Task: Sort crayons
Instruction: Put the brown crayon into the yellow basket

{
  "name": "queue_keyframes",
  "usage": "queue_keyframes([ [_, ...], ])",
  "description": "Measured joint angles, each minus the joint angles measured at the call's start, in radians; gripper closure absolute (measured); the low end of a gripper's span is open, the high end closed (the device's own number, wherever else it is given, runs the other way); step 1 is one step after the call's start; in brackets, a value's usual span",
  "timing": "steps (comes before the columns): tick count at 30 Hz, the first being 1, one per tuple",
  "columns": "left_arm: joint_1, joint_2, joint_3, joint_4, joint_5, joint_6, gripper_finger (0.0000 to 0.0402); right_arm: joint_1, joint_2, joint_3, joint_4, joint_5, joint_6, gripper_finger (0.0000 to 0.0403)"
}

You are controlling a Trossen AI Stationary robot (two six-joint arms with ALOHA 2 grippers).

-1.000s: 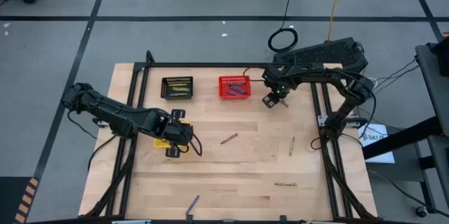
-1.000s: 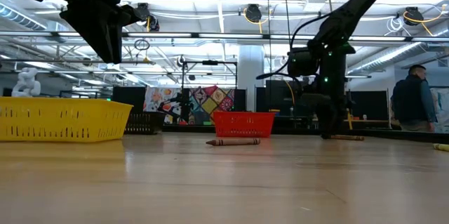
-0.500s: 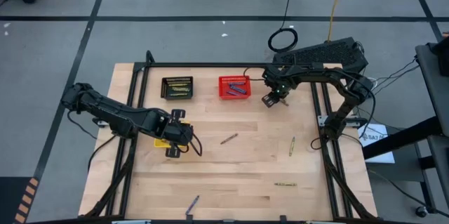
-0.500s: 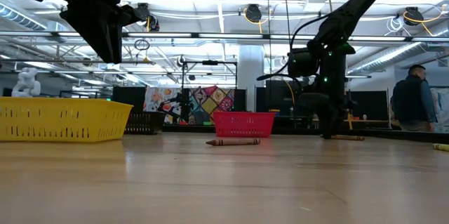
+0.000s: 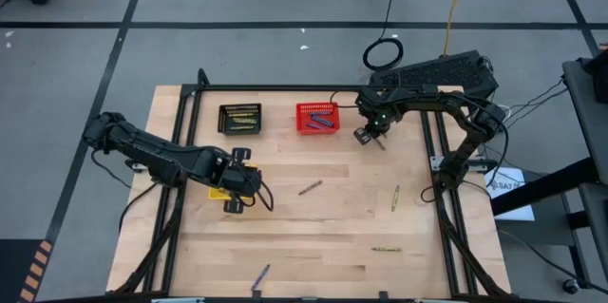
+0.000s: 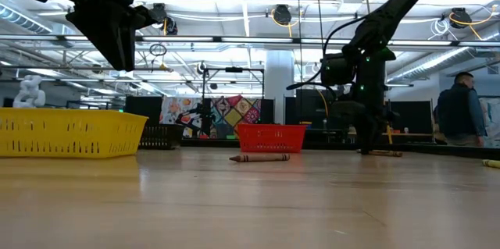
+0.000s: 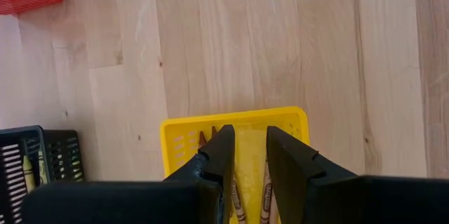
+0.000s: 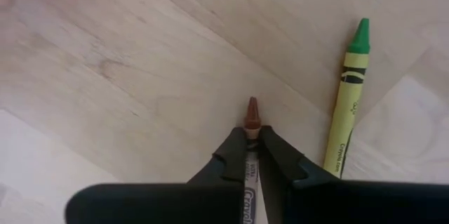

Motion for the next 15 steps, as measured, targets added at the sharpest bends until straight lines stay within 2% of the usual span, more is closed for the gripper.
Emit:
queue_keyframes([
  [9, 0.0, 0.0, 0.0, -0.003, 0.0, -0.002, 0.0324, 0.001, -0.015, 0.006, -0.001, -0.033, 0.022, 0.0402],
  [15, 0.0, 0.0, 0.0, -0.003, 0.0, -0.001, 0.0324, 0.019, -0.067, 0.011, 0.023, -0.118, 0.03, 0.0402],
])
